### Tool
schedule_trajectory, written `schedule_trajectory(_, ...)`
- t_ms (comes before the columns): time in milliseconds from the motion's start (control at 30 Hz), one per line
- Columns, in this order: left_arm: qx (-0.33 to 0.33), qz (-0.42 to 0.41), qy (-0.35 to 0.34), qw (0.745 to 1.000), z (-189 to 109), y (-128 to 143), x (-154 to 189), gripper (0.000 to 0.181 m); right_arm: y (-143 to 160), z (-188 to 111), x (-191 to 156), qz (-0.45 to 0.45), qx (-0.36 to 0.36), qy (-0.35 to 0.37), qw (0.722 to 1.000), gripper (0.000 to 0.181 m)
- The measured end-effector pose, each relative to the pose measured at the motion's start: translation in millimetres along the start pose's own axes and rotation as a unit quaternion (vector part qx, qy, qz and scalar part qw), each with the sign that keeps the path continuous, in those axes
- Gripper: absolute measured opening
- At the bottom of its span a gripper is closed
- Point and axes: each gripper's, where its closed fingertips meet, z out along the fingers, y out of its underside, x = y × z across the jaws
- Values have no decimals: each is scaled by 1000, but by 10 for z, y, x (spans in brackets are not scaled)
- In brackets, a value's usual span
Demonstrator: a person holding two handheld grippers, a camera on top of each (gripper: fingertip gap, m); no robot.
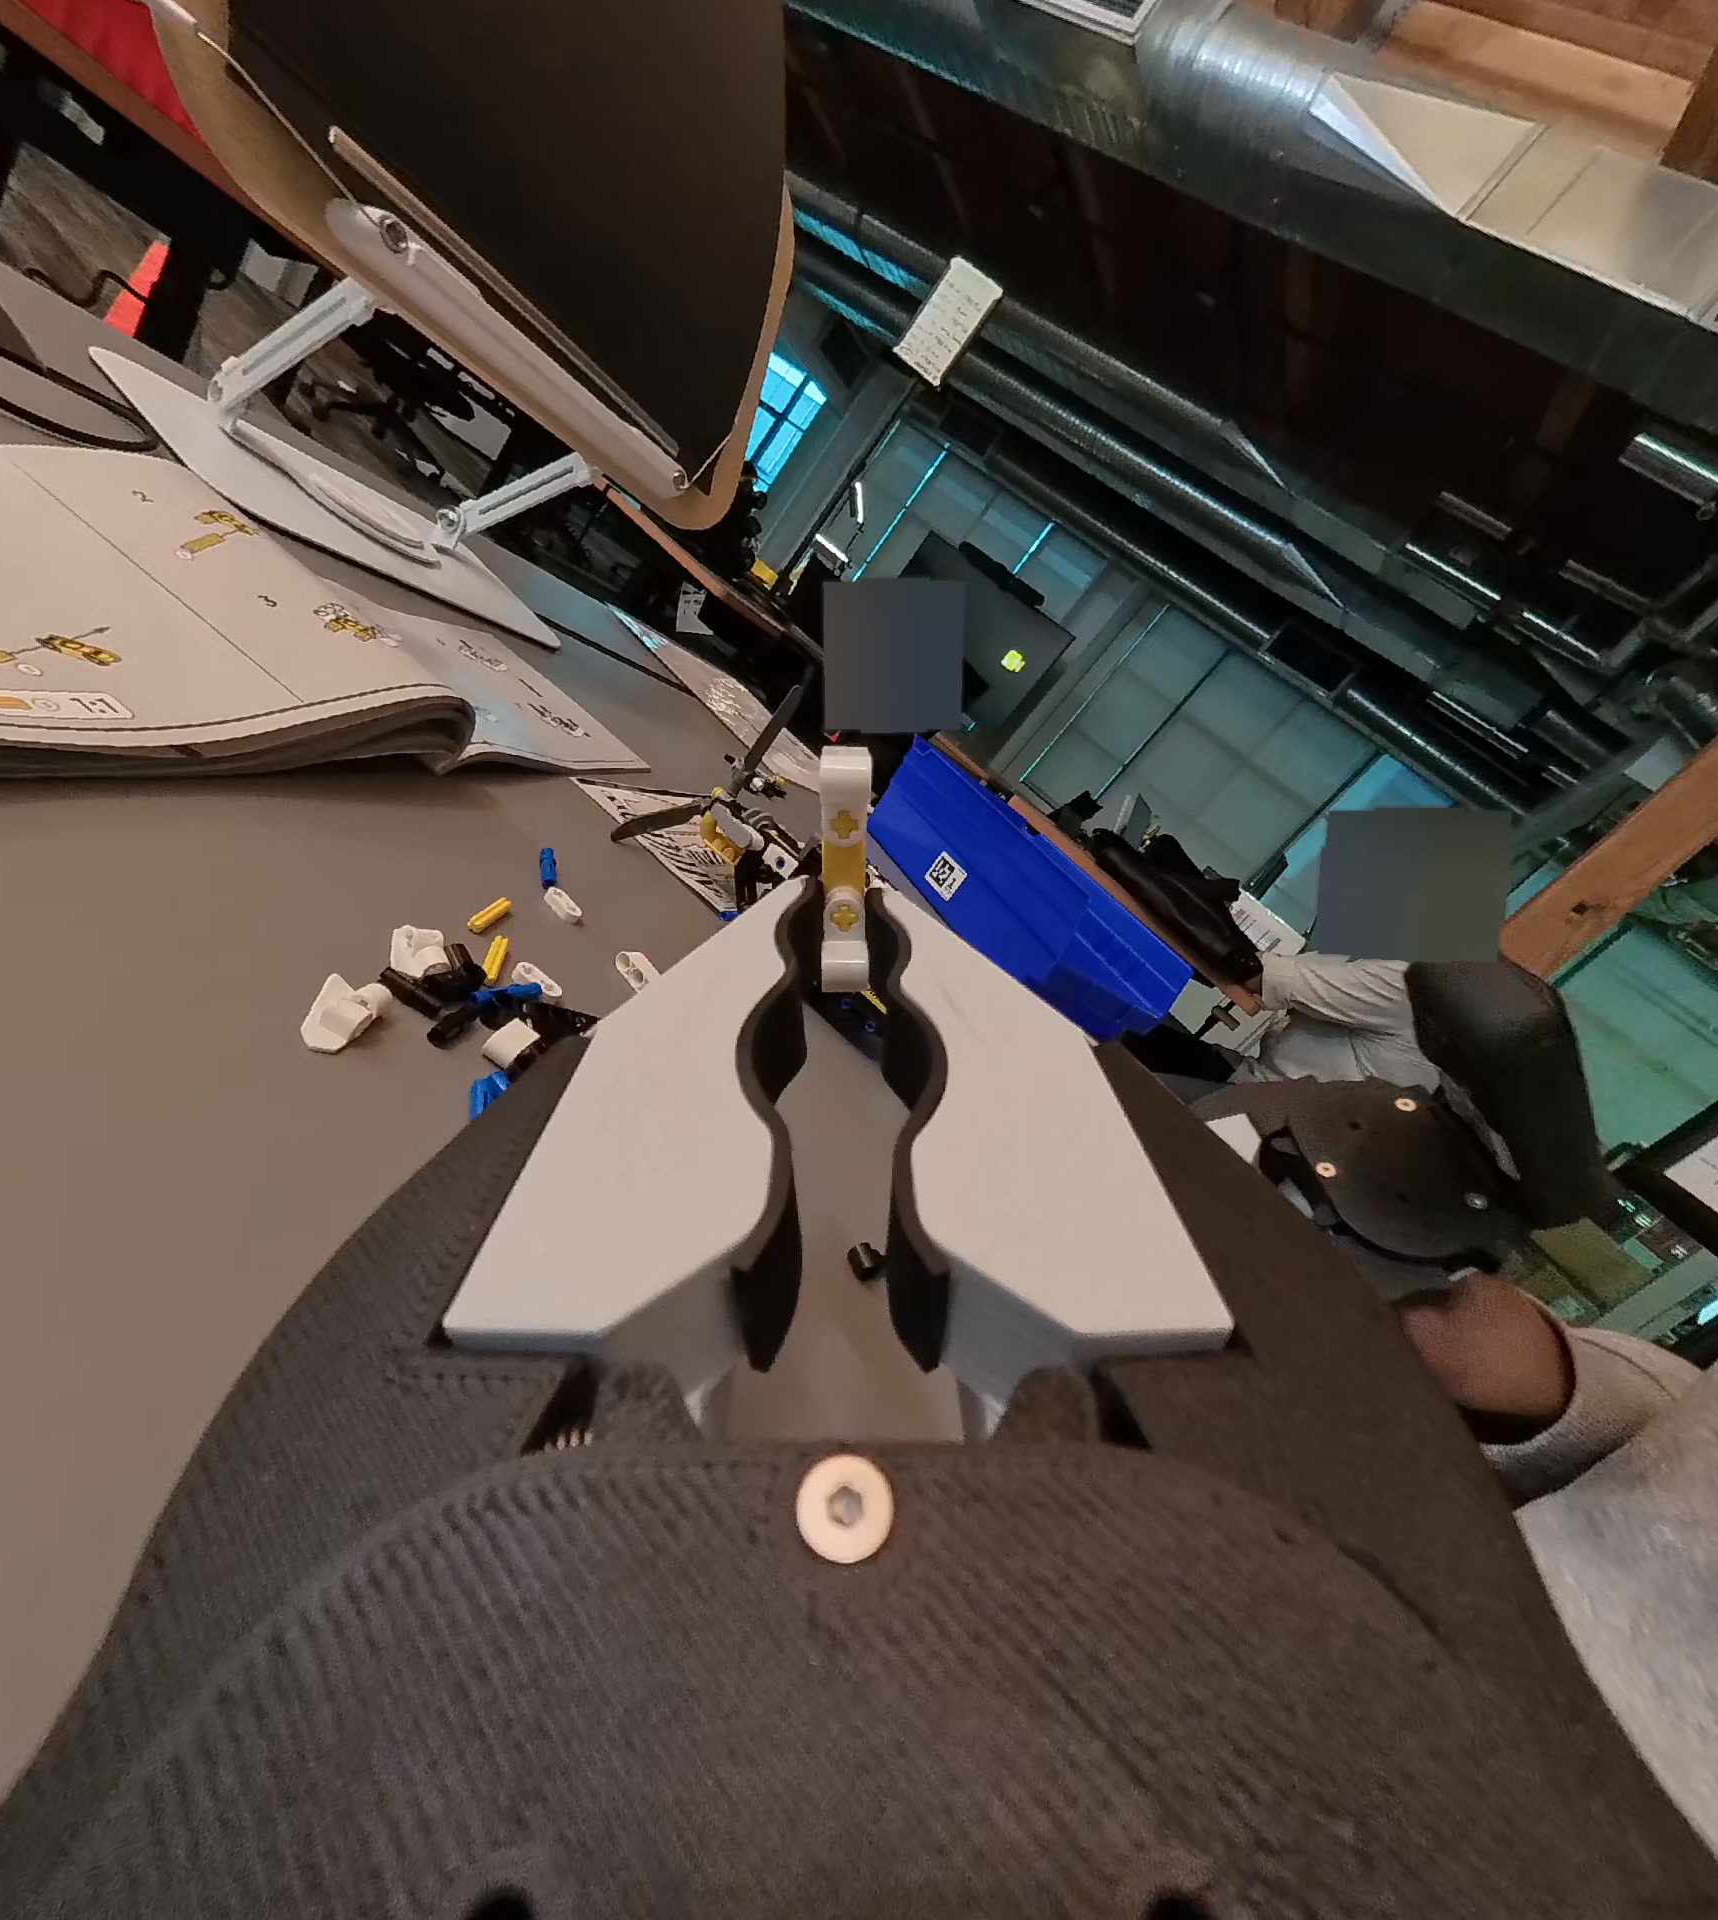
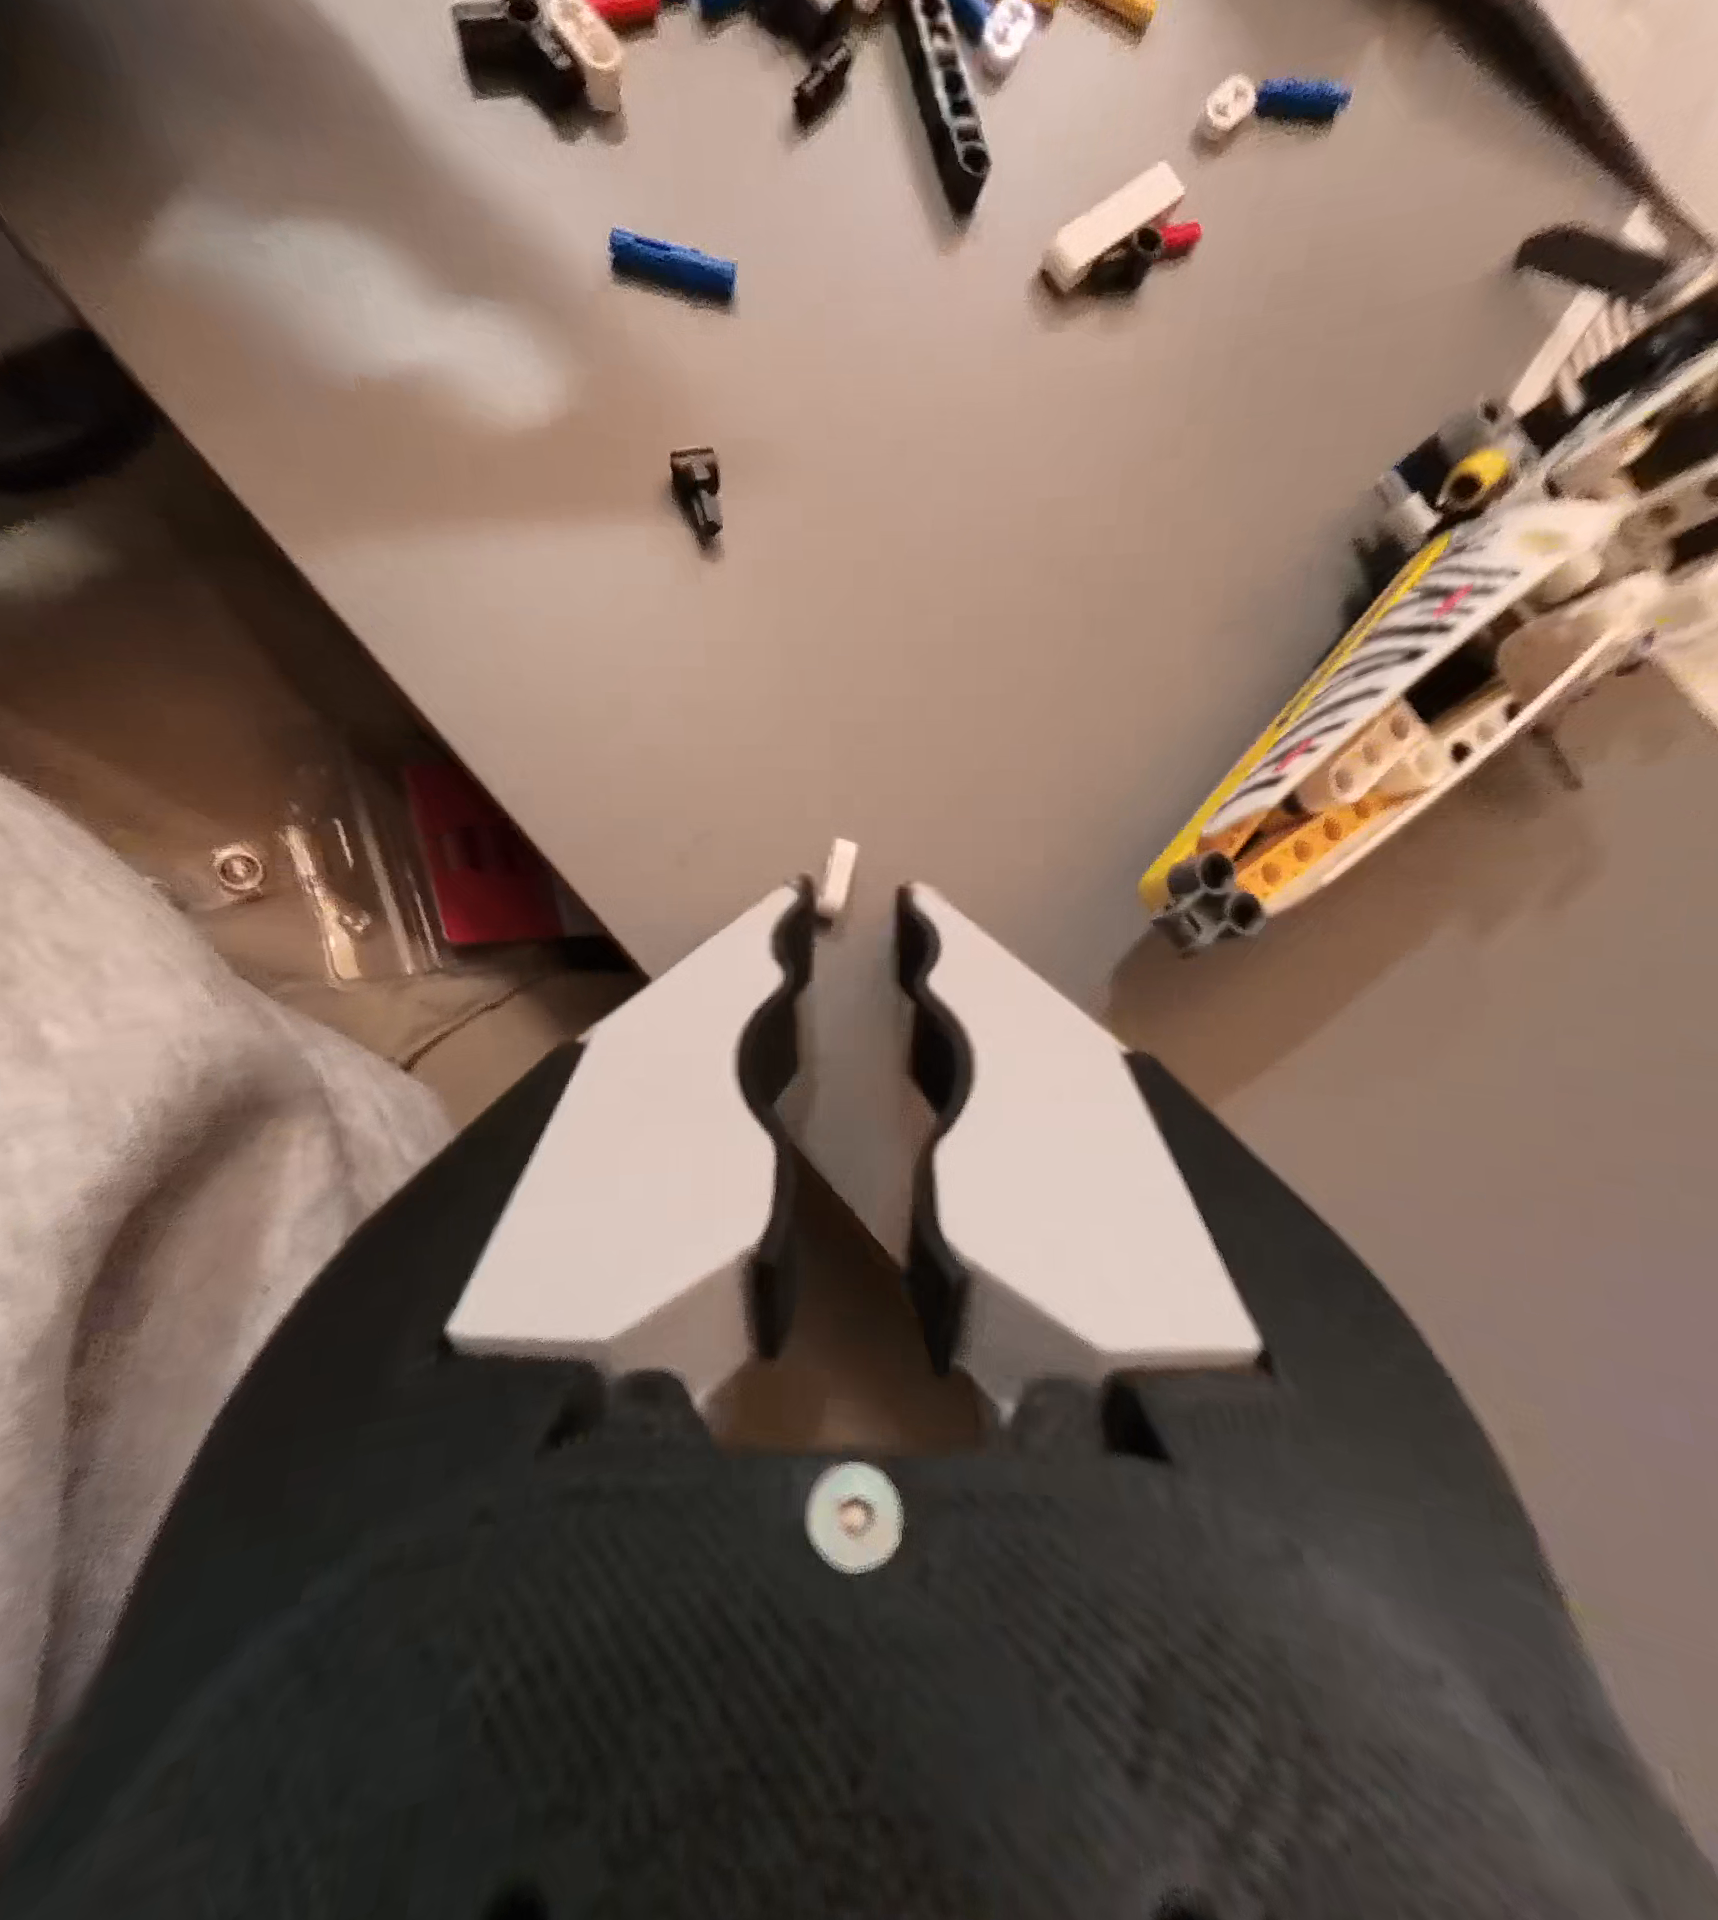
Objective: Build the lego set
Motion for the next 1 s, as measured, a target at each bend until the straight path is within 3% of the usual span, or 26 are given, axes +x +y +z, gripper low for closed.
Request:
schedule_trajectory(33, 0, 0, 0, 1000, -1, -1, 0, 4, 6, 13, 5, 18, 3, -7, 1000, 3)
schedule_trajectory(167, 0, -1, 2, 1000, -2, -1, 1, 4, -37, -1, 4, 16, 16, -7, 1000, 2)
schedule_trajectory(300, 0, -2, 2, 1000, -1, -1, 1, 4, -12, -15, 90, -123, -13, 86, 989, 2)
schedule_trajectory(400, 0, -3, 3, 1000, -1, 0, -1, 4, 21, -3, 40, -168, -35, 103, 980, 2)
schedule_trajectory(600, 0, -5, 1, 1000, -2, -2, -8, 4, 5, -79, -183, -140, -32, 24, 989, 13)
schedule_trajectory(733, 0, -6, 2, 1000, -1, -3, -6, 4, -39, -119, -123, -102, -9, 4, 995, 21)
schedule_trajectory(867, -4, -8, 7, 1000, 3, 8, 3, 4, -29, -130, -19, -66, 9, -56, 996, 6)
schedule_trajectory(1000, -7, -7, 7, 1000, 8, 19, 10, 4, -62, -124, -79, -45, -8, -145, 988, 16)
